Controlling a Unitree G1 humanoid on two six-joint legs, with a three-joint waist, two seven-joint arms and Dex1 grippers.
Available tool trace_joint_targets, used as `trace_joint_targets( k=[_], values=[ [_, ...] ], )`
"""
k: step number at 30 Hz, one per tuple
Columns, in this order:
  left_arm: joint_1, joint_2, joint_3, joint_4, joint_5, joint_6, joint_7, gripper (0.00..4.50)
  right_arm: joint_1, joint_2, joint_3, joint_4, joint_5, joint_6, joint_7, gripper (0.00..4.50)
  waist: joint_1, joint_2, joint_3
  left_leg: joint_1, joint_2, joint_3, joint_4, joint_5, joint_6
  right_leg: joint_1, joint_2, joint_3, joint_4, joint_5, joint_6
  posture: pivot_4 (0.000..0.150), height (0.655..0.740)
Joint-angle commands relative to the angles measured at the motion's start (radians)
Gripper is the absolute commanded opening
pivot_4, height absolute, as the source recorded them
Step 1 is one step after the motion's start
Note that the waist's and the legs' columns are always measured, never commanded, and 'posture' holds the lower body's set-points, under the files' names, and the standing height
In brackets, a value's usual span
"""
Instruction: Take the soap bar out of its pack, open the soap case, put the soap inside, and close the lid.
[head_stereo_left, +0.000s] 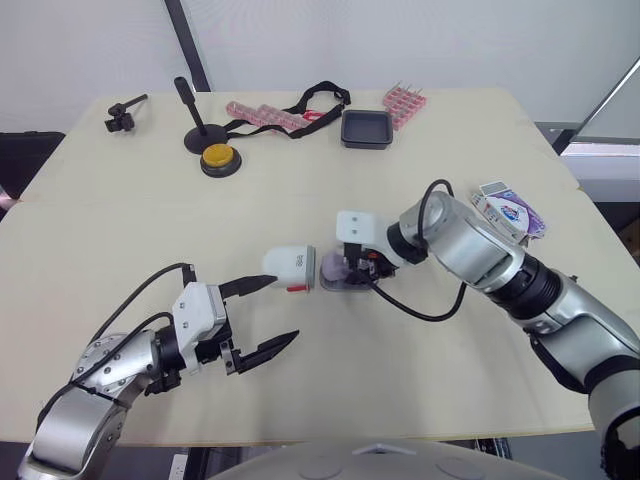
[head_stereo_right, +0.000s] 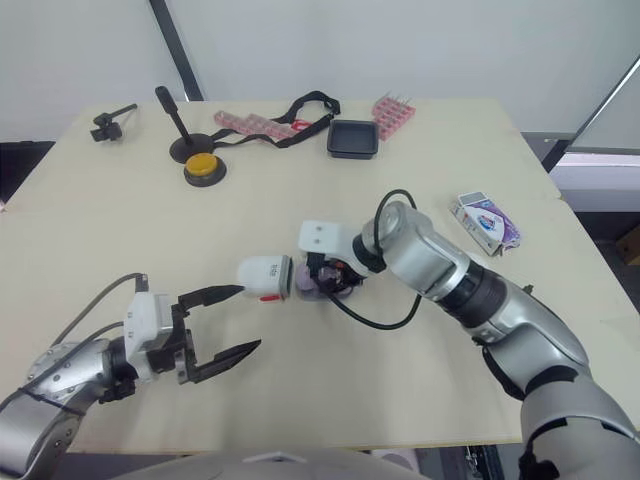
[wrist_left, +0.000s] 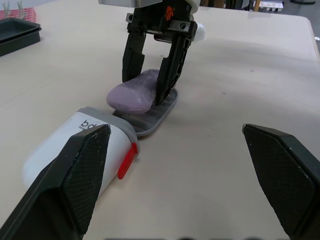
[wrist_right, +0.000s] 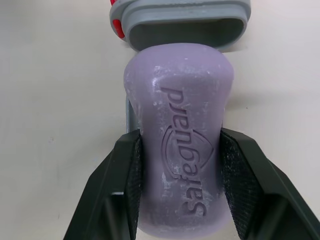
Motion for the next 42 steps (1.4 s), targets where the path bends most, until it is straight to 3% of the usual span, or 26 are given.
trace_joint_targets(
  k=[1,4,5,9,14,24,32,37,42],
  values=[
    [0.006,0.010,0.033,0.004,-0.010,-0.030,-0.016,4.50,-0.028,-0.006,-0.001,-0.005,0.011,-0.017,0.011,3.37,0.000,0.000,0.000,0.000,0.000,0.000,0.000,0.000,0.000,0.000,0.000,0.000,0.000,0.000,0.000,0.150,0.7291],
    [0.010,0.006,0.032,0.015,-0.004,-0.043,-0.025,4.50,-0.030,-0.010,-0.006,-0.004,0.010,-0.025,0.012,4.44,0.000,0.000,0.000,0.000,0.000,0.000,0.000,0.000,0.000,0.000,0.000,0.000,0.000,0.000,0.000,0.150,0.7291],
    [0.013,0.004,0.031,0.019,-0.001,-0.049,-0.028,4.50,-0.031,-0.012,-0.007,-0.004,0.011,-0.028,0.013,4.47,0.000,0.000,0.000,0.000,0.000,0.000,0.000,0.000,0.000,0.000,0.000,0.000,0.000,0.000,0.000,0.150,0.7291],
    [0.024,-0.001,0.022,0.039,0.011,-0.081,-0.040,4.50,-0.033,-0.024,-0.020,-0.017,0.016,-0.036,0.018,4.47,0.000,0.000,0.000,0.000,0.000,0.000,0.000,0.000,0.000,0.000,0.000,0.000,0.000,0.000,0.000,0.150,0.7291],
    [-0.011,0.002,0.041,0.136,0.024,-0.146,-0.076,4.50,0.045,-0.025,-0.245,-0.075,0.120,-0.096,-0.018,4.47,0.005,-0.001,-0.001,0.000,0.000,0.000,0.000,0.000,0.000,0.000,0.000,0.000,0.000,0.001,0.001,0.150,0.7291],
    [-0.302,0.063,-0.003,0.454,0.063,-0.220,-0.233,4.50,0.590,-0.053,-0.648,-0.214,0.313,-0.607,-0.005,4.47,0.031,-0.007,-0.005,0.004,-0.001,0.000,0.001,0.000,0.001,0.001,-0.001,-0.001,0.001,0.001,0.001,0.150,0.7291],
    [-0.580,0.095,-0.131,0.657,0.124,-0.223,-0.419,4.50,0.899,-0.053,-0.778,-0.224,0.390,-0.858,0.021,4.47,0.020,-0.008,-0.006,0.002,0.000,0.001,0.000,-0.003,0.006,0.001,-0.002,0.001,0.002,-0.001,-0.002,0.150,0.7291],
    [-0.756,0.066,-0.218,0.817,0.211,-0.288,-0.488,4.50,0.986,-0.059,-0.823,-0.204,0.421,-0.924,0.019,4.47,0.023,-0.007,-0.006,0.001,-0.001,0.001,0.002,-0.003,0.009,0.001,-0.003,0.001,0.002,-0.001,-0.002,0.150,0.7291],
    [-0.869,0.027,-0.278,0.903,0.236,-0.230,-0.538,4.50,1.038,-0.060,-0.841,-0.187,0.418,-0.989,0.018,4.47,0.023,-0.008,-0.006,0.000,-0.002,0.000,0.002,-0.004,0.010,0.001,-0.003,0.001,0.002,-0.001,-0.002,0.150,0.7291]
  ],
)
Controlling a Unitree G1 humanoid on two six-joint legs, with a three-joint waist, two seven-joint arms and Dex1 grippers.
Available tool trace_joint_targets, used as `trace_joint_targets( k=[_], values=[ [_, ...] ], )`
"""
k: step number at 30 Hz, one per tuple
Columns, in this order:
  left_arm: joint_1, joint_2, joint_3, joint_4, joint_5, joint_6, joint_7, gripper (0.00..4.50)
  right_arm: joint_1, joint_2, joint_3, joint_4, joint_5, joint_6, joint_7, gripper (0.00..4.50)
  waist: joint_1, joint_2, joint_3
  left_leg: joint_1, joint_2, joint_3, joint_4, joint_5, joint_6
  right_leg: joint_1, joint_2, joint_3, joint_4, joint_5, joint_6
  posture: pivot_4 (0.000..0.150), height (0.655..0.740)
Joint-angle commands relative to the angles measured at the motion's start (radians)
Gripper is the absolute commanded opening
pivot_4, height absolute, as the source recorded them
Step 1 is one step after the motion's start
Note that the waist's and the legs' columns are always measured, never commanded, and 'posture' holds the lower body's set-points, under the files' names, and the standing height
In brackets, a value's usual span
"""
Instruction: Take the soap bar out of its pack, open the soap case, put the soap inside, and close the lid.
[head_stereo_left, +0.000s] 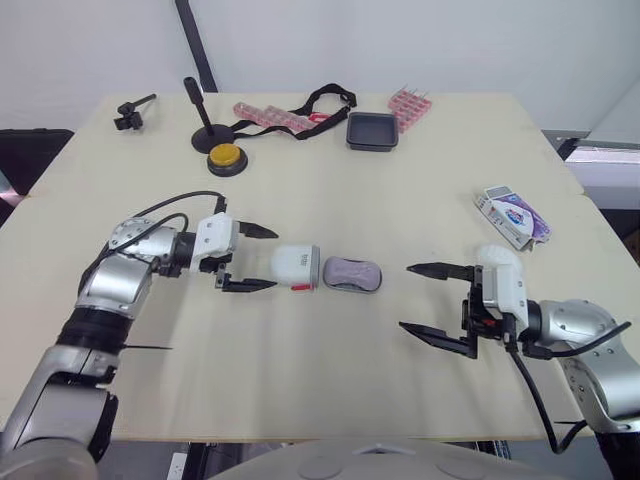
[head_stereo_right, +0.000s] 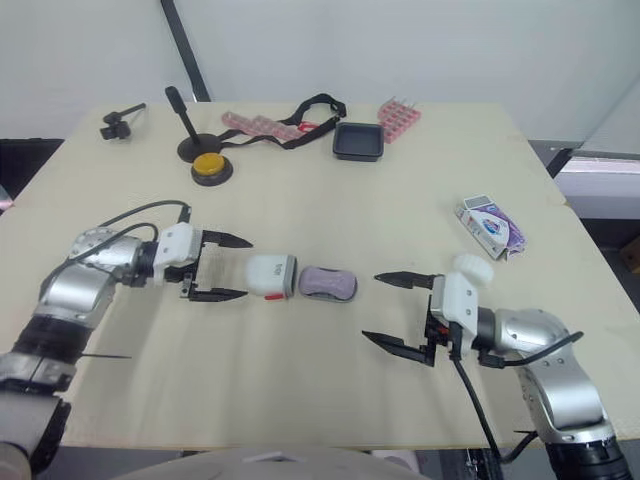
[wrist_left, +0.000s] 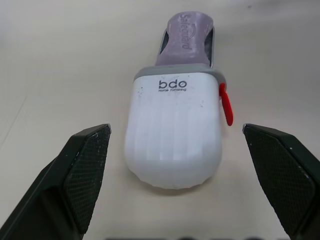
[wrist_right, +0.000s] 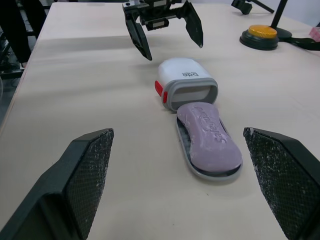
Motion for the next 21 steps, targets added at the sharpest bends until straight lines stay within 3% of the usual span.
trace_joint_targets(
  k=[1,10,21],
  values=[
    [-0.046,-0.006,-0.032,0.017,0.015,0.037,-0.051,4.50,0.015,-0.006,-0.033,0.003,0.017,-0.059,-0.009,4.47,-0.002,0.000,0.000,0.000,0.000,0.000,0.000,0.000,0.000,0.000,0.000,0.000,0.000,0.000,0.000,0.150,0.7291],
    [-0.091,-0.045,-0.103,0.063,0.087,0.002,-0.062,4.50,0.084,-0.003,-0.024,0.000,0.020,-0.104,-0.036,4.47,0.003,0.000,0.000,-0.001,0.000,-0.001,0.000,0.000,0.000,0.000,-0.001,0.000,0.000,0.000,0.000,0.150,0.7291],
    [-0.124,-0.096,-0.095,0.136,0.151,-0.082,0.024,4.50,0.122,-0.016,-0.025,-0.005,0.014,-0.121,-0.064,4.47,0.003,0.000,0.000,-0.003,-0.001,-0.002,0.001,0.000,0.001,0.000,-0.001,-0.001,-0.001,0.000,0.000,0.150,0.7291]
  ],
)
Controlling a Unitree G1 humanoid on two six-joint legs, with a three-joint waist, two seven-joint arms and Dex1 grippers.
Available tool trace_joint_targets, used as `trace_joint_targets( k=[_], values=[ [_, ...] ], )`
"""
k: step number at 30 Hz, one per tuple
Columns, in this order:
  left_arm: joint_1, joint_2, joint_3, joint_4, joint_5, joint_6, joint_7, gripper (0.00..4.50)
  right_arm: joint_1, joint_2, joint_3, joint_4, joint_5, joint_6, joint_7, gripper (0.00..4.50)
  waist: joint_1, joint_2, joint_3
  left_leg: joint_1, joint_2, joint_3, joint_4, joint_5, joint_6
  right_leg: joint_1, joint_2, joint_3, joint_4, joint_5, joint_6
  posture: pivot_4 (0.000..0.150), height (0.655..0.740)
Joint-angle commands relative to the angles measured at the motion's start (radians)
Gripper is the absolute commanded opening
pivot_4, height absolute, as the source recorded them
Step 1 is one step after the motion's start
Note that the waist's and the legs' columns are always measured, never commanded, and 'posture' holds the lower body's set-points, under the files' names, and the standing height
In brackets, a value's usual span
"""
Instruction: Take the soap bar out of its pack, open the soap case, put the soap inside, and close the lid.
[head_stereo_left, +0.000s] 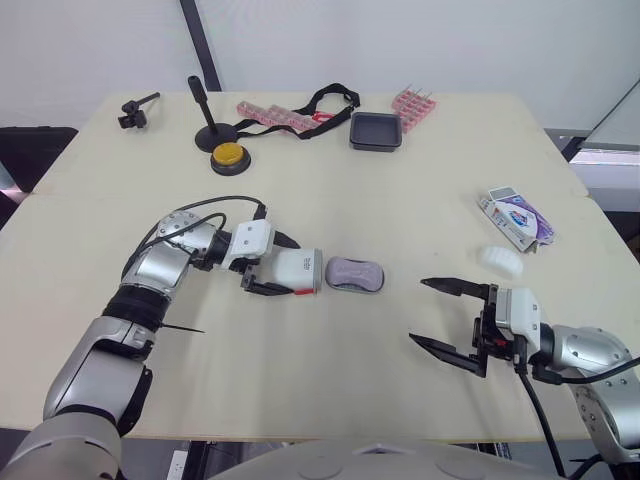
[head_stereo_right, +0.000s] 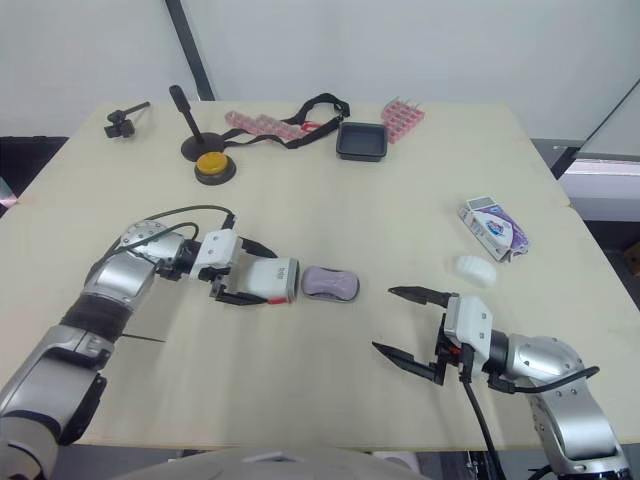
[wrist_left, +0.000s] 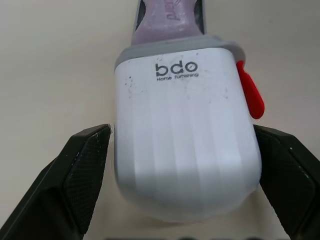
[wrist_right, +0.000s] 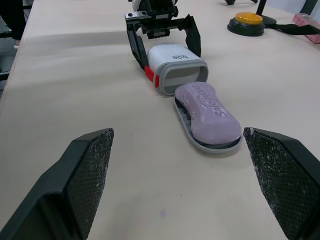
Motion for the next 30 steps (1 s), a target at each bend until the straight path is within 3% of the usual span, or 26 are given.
trace_joint_targets(
  k=[1,17,18,20,27,30],
  values=[
    [-0.020,-0.002,0.013,-0.005,0.004,-0.008,0.014,4.50,0.007,-0.014,-0.017,-0.025,0.014,-0.021,-0.008,4.47,0.000,0.000,0.000,0.000,0.000,0.000,0.000,0.000,0.000,0.000,0.000,0.000,0.000,0.000,0.000,0.150,0.7291],
    [-0.018,-0.006,0.021,-0.004,-0.003,-0.019,0.046,4.50,0.009,-0.033,-0.007,-0.011,0.014,-0.031,-0.010,4.47,-0.001,0.000,0.000,0.000,0.000,0.000,0.000,0.000,0.000,0.000,0.000,0.000,0.000,0.000,0.000,0.150,0.7291],
    [-0.017,-0.008,0.022,-0.007,-0.006,-0.018,0.048,3.98,0.009,-0.034,-0.006,-0.010,0.013,-0.032,-0.010,4.50,-0.001,0.000,0.000,0.000,0.000,0.000,0.000,0.000,0.000,0.000,0.000,0.000,-0.001,0.000,0.000,0.150,0.7291],
    [-0.016,-0.008,0.022,-0.008,-0.006,-0.018,0.049,3.52,0.010,-0.036,-0.006,-0.009,0.013,-0.032,-0.010,4.50,-0.001,0.000,0.000,0.000,0.000,0.000,0.000,0.000,0.000,0.000,0.000,0.000,-0.001,0.000,0.000,0.150,0.7291],
    [-0.011,0.007,0.036,-0.017,-0.014,-0.039,0.058,3.48,0.003,-0.047,-0.015,-0.021,0.002,-0.033,-0.026,4.50,-0.001,0.000,0.000,0.000,0.000,-0.001,0.000,0.000,0.000,0.000,0.000,0.000,-0.001,0.000,0.000,0.150,0.7291],
    [0.002,0.029,0.059,-0.036,-0.040,-0.038,0.046,3.48,-0.038,-0.093,-0.005,-0.081,0.006,0.065,-0.051,4.50,-0.005,0.000,0.000,0.000,0.000,-0.001,0.000,0.000,0.000,0.000,0.000,0.000,-0.001,0.000,0.000,0.150,0.7291]
  ],
)
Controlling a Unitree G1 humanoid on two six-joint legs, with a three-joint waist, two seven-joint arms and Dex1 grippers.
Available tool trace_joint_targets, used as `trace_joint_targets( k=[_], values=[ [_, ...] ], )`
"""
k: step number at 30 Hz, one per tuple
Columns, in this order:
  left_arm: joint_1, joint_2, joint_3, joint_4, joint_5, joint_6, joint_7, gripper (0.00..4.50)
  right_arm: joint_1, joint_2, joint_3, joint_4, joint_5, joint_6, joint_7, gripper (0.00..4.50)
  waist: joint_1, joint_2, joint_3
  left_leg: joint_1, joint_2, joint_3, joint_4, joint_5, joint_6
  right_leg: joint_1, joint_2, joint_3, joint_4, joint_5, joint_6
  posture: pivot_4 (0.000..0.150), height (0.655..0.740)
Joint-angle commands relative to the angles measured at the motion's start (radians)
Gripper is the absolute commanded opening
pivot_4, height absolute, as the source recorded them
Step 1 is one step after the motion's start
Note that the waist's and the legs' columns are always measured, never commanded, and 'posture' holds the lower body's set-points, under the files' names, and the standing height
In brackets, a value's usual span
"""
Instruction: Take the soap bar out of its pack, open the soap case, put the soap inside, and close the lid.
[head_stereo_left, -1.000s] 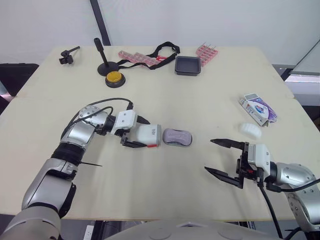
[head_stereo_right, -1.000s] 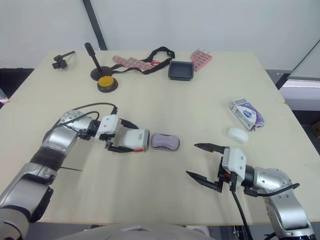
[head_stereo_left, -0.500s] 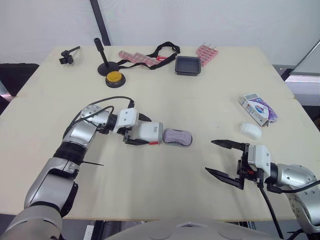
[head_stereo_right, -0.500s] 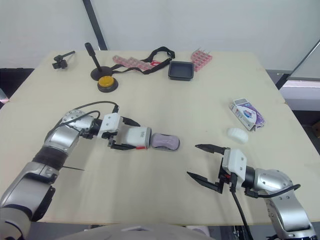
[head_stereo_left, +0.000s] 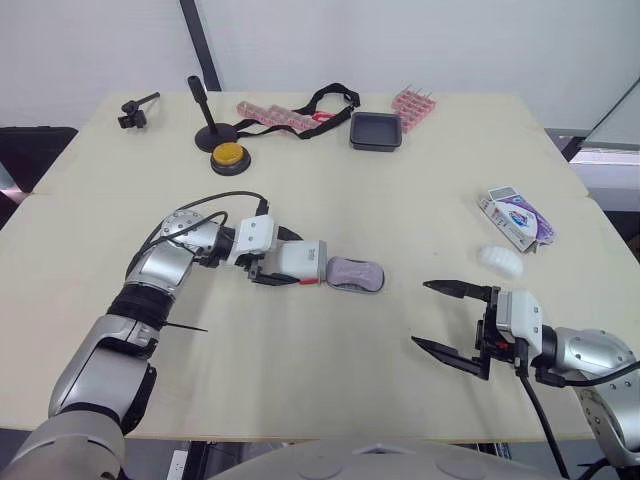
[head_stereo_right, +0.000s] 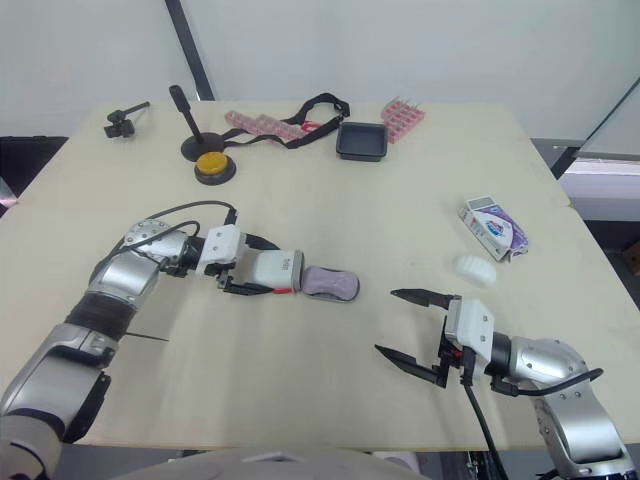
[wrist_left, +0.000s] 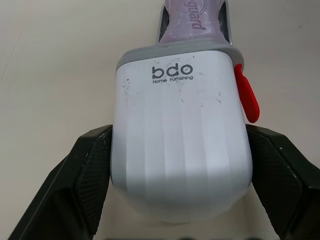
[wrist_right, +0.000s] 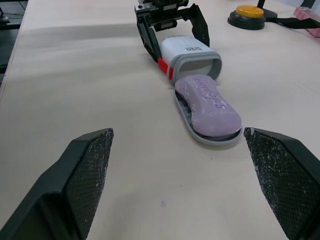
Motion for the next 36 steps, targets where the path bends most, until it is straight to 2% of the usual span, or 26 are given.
trace_joint_targets(
  k=[1,5,7,15,19,25,36],
  values=[
    [0.012,0.042,0.057,-0.047,-0.045,-0.017,-0.021,3.48,-0.073,-0.069,0.001,-0.104,0.013,0.118,-0.039,4.50,-0.004,0.000,0.000,0.000,0.000,0.000,0.000,0.000,0.000,0.000,0.000,0.000,0.000,0.000,0.000,0.150,0.7291],
    [0.062,0.086,0.072,-0.102,-0.076,-0.033,-0.067,3.48,-0.280,-0.115,0.088,-0.194,0.039,0.422,-0.151,4.50,-0.012,0.000,0.000,0.002,0.000,0.000,-0.001,0.000,0.000,0.001,0.002,0.001,0.000,0.000,0.000,0.150,0.7291],
    [0.076,0.096,0.073,-0.124,-0.084,-0.023,-0.076,3.48,-0.369,-0.141,0.163,-0.206,-0.003,0.517,-0.159,4.50,-0.005,0.000,0.000,0.002,0.000,0.000,-0.002,0.001,-0.001,0.001,0.002,0.000,0.000,0.000,0.000,0.150,0.7291],
    [0.111,0.101,0.069,-0.198,-0.104,0.032,-0.085,3.48,-0.668,-0.082,0.426,-0.104,-0.110,0.736,-0.193,4.50,0.002,0.001,0.001,0.005,-0.001,-0.002,-0.003,0.004,-0.009,0.001,0.001,-0.003,-0.002,0.003,0.005,0.150,0.7291],
    [0.123,0.101,0.068,-0.227,-0.111,0.056,-0.084,3.48,-0.768,-0.033,0.491,-0.034,-0.149,0.809,-0.214,4.50,-0.002,0.001,0.001,0.003,0.000,-0.002,-0.004,0.005,-0.011,0.001,0.002,-0.002,-0.001,0.003,0.005,0.150,0.7291],
    [0.132,0.101,0.071,-0.250,-0.112,0.070,-0.083,3.48,-0.844,0.014,0.543,0.010,-0.164,0.913,-0.225,4.50,0.002,0.001,0.001,0.002,0.000,-0.002,-0.005,0.006,-0.011,0.001,0.002,-0.003,-0.001,0.003,0.005,0.150,0.7291],
    [0.143,0.101,0.069,-0.265,-0.114,0.077,-0.087,3.48,-0.841,0.032,0.596,0.039,-0.181,0.936,-0.218,4.50,0.002,0.001,0.001,0.002,0.000,-0.002,-0.005,0.006,-0.012,0.001,0.002,-0.003,-0.001,0.003,0.005,0.150,0.7291]
  ],
)
